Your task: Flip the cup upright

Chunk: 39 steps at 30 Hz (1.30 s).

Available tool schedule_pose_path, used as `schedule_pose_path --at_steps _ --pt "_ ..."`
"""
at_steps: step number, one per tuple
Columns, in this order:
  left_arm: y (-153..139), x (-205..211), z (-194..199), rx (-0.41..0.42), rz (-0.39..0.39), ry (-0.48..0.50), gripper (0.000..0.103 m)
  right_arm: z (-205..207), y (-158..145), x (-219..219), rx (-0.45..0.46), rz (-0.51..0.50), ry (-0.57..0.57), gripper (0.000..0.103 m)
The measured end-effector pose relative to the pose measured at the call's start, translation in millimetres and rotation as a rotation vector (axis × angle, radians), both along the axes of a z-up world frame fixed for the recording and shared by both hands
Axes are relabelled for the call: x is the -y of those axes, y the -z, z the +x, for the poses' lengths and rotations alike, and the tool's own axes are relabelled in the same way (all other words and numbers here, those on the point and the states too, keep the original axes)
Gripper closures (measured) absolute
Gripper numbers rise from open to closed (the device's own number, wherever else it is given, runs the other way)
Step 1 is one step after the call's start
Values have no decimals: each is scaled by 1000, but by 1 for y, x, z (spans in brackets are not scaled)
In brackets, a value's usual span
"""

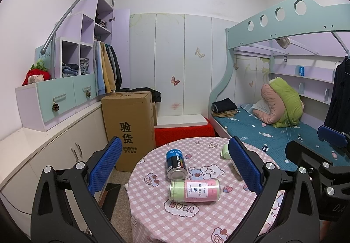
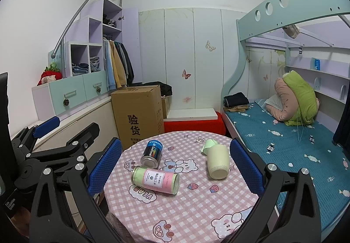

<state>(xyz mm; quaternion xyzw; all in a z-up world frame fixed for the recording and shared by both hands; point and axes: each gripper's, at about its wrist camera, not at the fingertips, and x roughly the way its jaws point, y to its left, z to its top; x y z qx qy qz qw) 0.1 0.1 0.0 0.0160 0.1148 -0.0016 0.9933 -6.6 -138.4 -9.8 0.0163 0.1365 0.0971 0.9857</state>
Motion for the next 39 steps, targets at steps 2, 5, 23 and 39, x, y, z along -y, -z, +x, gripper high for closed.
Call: schedule_pose_path --at_steps 2,5,23,39 --pt "0 0 0 -1 -1 1 5 0 0 0 -1 0 0 7" --pt "0 0 0 1 0 0 5 1 1 1 -1 -1 1 7" --pt "0 0 0 3 1 1 5 0 2 1 -1 4 1 7" --pt "-2 5 1 0 1 2 5 2 11 1 -4 3 3 7"
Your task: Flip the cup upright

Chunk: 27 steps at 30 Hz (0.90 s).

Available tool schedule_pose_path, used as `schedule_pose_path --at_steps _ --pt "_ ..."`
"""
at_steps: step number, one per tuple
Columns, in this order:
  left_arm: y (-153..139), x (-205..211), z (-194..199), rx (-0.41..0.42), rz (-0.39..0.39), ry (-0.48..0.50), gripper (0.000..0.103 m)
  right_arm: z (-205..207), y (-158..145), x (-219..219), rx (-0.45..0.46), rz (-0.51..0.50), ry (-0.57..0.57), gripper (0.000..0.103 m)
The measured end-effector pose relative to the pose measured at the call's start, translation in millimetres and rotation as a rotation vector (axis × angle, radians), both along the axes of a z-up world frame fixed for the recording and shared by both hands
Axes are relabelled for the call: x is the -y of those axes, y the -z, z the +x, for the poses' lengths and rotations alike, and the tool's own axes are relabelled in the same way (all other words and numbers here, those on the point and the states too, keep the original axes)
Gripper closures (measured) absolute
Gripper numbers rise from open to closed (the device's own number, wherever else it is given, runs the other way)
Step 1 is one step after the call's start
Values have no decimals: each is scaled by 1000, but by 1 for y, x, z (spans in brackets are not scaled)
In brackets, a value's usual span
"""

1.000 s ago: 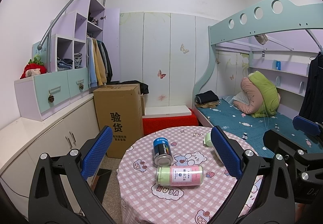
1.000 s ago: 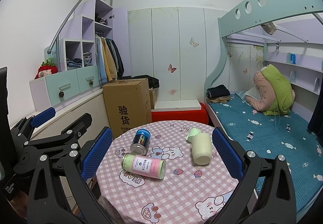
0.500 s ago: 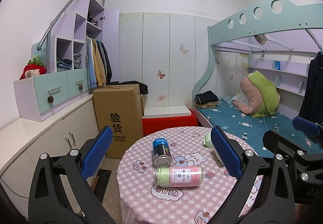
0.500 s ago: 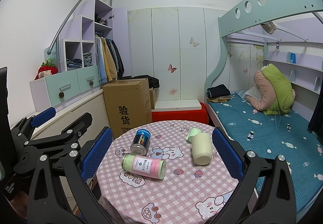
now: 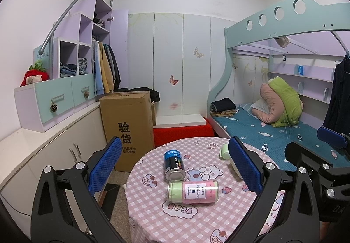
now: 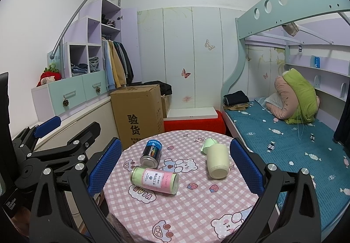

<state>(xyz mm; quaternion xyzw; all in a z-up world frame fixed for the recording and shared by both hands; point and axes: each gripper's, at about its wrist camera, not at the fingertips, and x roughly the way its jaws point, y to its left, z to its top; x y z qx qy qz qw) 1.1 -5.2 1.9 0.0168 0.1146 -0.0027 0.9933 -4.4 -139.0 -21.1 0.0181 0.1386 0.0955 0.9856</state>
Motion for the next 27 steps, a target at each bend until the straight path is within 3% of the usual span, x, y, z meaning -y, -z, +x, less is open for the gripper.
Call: schedule_pose_path --at_steps 15,27 --pt "-4 7 0 -5 2 0 5 8 2 3 -12 7 -3 7" --pt "25 3 22 -44 -4 14 5 17 8 4 -36 14 -5 7"
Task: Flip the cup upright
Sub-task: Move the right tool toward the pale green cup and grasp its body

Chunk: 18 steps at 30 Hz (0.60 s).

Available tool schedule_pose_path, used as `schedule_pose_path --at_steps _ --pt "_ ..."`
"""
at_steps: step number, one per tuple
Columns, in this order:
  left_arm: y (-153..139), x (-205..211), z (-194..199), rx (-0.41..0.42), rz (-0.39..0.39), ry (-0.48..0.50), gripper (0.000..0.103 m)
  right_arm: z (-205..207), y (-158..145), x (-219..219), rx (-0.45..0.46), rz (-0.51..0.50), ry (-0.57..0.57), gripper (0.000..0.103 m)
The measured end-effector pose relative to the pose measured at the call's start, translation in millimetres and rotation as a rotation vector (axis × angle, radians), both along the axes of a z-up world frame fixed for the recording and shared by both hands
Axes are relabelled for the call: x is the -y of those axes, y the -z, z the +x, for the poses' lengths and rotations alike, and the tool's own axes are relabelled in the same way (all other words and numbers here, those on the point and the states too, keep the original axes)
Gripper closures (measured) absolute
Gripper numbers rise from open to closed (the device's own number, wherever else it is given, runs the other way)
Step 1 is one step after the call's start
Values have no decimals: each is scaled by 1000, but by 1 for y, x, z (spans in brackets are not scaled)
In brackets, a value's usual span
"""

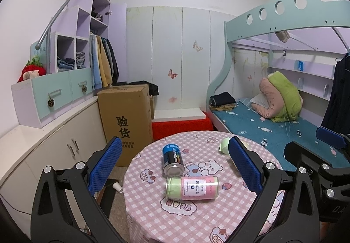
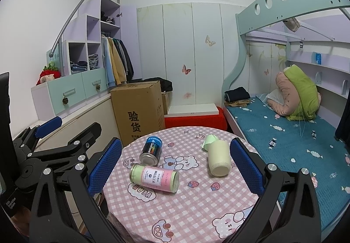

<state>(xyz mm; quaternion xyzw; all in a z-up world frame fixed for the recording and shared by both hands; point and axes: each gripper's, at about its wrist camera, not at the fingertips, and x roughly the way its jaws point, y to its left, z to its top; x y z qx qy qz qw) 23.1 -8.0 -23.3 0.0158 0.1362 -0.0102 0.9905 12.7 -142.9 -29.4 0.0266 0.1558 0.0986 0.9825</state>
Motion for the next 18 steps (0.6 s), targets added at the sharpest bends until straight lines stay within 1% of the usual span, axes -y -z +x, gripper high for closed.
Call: schedule_pose_path --at_steps 12,18 --pt "11 10 28 -60 17 7 5 28 13 13 -60 17 9 7" --pt "23 22 57 -126 25 10 5 54 27 27 -111 34 26 7"
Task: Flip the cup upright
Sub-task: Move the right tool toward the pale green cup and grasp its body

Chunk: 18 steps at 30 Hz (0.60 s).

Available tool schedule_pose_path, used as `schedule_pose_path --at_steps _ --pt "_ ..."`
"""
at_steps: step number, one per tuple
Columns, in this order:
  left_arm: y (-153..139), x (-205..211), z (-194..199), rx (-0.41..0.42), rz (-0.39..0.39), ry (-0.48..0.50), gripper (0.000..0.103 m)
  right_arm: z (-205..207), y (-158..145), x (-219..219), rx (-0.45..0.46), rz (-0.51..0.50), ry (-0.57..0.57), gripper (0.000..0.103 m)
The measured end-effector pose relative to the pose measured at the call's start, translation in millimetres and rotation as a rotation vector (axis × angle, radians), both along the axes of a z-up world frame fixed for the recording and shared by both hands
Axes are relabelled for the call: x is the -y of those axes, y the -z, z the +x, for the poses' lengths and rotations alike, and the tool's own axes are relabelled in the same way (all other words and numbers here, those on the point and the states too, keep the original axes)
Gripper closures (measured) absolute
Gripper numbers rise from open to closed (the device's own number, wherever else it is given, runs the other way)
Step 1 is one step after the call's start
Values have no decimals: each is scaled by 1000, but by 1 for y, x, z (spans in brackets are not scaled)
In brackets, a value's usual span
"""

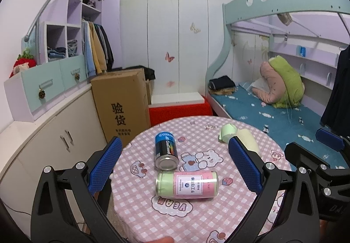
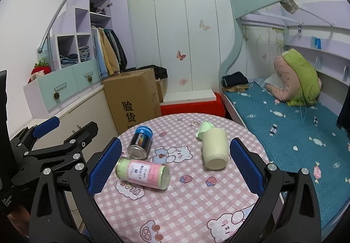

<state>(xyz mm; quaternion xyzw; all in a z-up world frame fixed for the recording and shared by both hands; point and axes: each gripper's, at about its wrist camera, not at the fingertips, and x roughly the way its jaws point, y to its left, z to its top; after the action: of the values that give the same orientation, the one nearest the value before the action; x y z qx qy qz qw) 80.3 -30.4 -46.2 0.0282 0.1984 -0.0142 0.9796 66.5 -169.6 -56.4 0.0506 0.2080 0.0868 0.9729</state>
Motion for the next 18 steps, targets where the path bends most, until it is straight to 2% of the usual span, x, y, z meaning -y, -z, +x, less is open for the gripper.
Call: schedule_pose_path --at_steps 8,12,18 --pt "29 30 54 -148 3 31 5 37 30 38 -89 24 75 7" --pt "52 56 85 -240 20 59 5 56 49 69 -146 46 160 7" --pt "83 96 126 -357 -3 125 5 75 72 114 -189 62 275 7"
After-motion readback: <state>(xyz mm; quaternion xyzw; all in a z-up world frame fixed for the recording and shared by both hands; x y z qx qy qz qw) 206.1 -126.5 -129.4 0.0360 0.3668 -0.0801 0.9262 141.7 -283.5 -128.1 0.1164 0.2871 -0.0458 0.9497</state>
